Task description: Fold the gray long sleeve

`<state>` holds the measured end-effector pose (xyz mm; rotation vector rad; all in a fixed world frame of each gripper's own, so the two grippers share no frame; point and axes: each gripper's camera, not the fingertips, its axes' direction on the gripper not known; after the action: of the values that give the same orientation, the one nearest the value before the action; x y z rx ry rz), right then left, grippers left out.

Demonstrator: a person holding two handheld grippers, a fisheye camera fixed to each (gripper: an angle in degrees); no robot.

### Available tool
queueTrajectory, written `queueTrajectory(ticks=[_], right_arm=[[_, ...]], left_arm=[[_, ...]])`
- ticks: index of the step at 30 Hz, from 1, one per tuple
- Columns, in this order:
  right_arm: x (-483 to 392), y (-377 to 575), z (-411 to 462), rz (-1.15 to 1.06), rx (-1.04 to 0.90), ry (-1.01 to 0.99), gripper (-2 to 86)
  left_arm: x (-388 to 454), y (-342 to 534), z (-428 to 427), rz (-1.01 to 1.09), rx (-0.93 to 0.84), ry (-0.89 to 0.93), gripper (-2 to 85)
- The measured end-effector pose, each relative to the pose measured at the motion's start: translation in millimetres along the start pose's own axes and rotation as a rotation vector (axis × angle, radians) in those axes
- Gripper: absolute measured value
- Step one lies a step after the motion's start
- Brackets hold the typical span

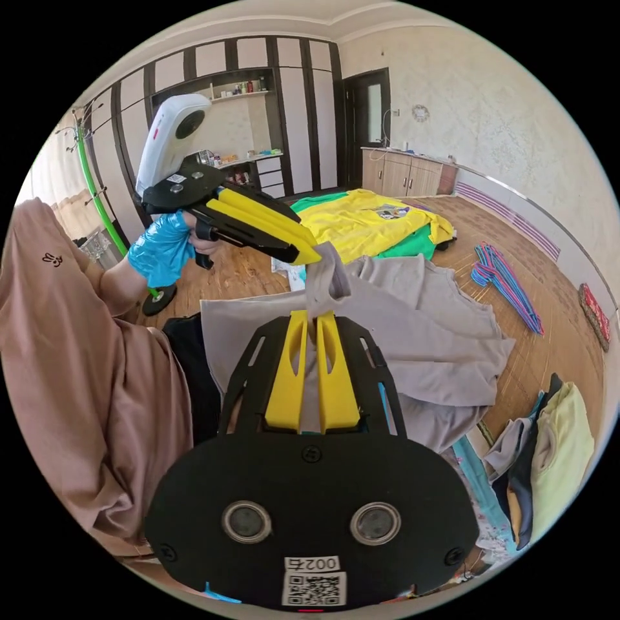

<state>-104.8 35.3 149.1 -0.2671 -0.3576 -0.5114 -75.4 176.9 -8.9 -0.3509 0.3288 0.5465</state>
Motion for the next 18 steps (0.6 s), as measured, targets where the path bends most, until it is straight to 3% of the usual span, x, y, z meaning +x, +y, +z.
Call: queueTrajectory(ticks=[8, 18], right_arm=[[-46, -16, 51, -0.125, -0.239, -0.083, 7.2], [-57, -32, 82, -0.098, -0.343, -0.053, 11.0]], left_arm=[[-10, 64, 10, -0.113, -0.187, 0.004, -1.0], [-11, 57, 30, -0.129, -0.189, 0.126, 3.6]])
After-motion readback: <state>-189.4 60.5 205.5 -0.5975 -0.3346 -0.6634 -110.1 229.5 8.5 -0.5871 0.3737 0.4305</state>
